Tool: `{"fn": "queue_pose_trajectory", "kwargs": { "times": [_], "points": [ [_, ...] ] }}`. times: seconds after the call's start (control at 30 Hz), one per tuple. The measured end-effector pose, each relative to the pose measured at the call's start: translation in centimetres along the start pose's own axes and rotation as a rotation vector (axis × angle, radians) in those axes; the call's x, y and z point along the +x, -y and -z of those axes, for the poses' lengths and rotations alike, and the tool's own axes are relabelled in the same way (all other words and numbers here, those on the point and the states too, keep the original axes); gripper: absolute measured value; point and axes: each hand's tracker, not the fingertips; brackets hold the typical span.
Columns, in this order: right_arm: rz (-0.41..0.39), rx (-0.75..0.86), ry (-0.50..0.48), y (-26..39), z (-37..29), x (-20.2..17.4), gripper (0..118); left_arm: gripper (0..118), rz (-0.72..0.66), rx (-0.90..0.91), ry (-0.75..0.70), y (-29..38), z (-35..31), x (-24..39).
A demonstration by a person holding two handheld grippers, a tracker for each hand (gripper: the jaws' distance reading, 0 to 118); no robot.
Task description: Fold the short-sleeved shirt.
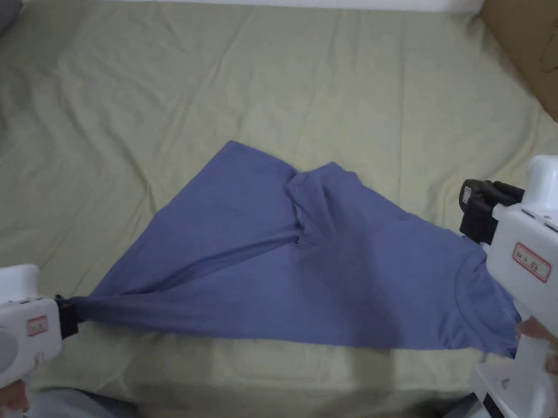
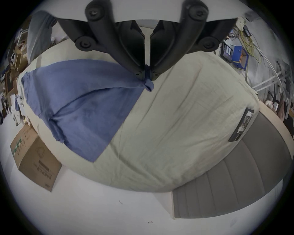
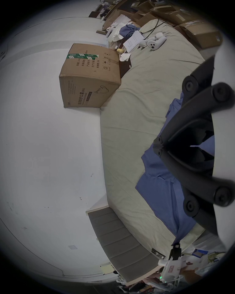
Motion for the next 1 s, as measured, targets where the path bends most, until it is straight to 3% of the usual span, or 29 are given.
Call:
{"fn": "queue_pose_trajectory", "kwargs": {
  "times": [0.17, 0.3, 0.33, 0.4, 0.43, 0.47, 0.53, 0.67, 0.77, 0.97, 1.0],
  "points": [
    [-0.053, -0.119, -0.046, -2.4, 2.0, 1.0, 0, 3, -0.089, 0.061, 0.055, -0.8, -2.2, 0.1],
    [-0.026, -0.243, -0.048, -4.9, 6.1, 2.0, 0, 3, -0.123, 0.095, 0.06, -0.7, -4.8, 3.2],
    [-0.04, -0.289, -0.069, -5.4, 7.8, 2.5, 20, 3, -0.138, 0.094, 0.065, -0.6, -4.9, 3.6],
    [-0.05, -0.36, -0.095, -6.0, 10.6, 2.7, 84, 3, -0.159, 0.088, 0.068, -1.1, -5.7, 4.0],
    [-0.06, -0.406, -0.089, -6.2, 12.2, 2.7, 109, 3, -0.162, 0.088, 0.07, -1.1, -5.9, 4.4],
    [-0.061, -0.454, -0.094, -6.4, 13.6, 2.7, 116, 3, -0.163, 0.088, 0.069, -1.0, -6.1, 4.8],
    [-0.067, -0.54, -0.075, -5.9, 16.9, 3.0, 117, 3, -0.184, 0.078, 0.075, -1.7, -6.1, 4.0],
    [-0.167, -0.713, -0.009, -3.7, 22.2, 3.2, 117, 3, -0.201, 0.068, 0.079, -2.3, -6.2, 4.0],
    [-0.172, -0.799, 0.037, -1.4, 25.7, 3.8, 114, 3, -0.201, 0.056, 0.068, -2.7, -5.8, 4.1],
    [-0.113, -0.816, 0.049, 1.7, 29.1, 5.0, 82, 3, -0.209, 0.036, 0.04, -3.5, -4.8, 4.3],
    [-0.099, -0.821, 0.046, 1.9, 29.6, 5.2, 65, 3, -0.211, 0.03, 0.039, -3.7, -4.7, 4.4]
  ]
}}
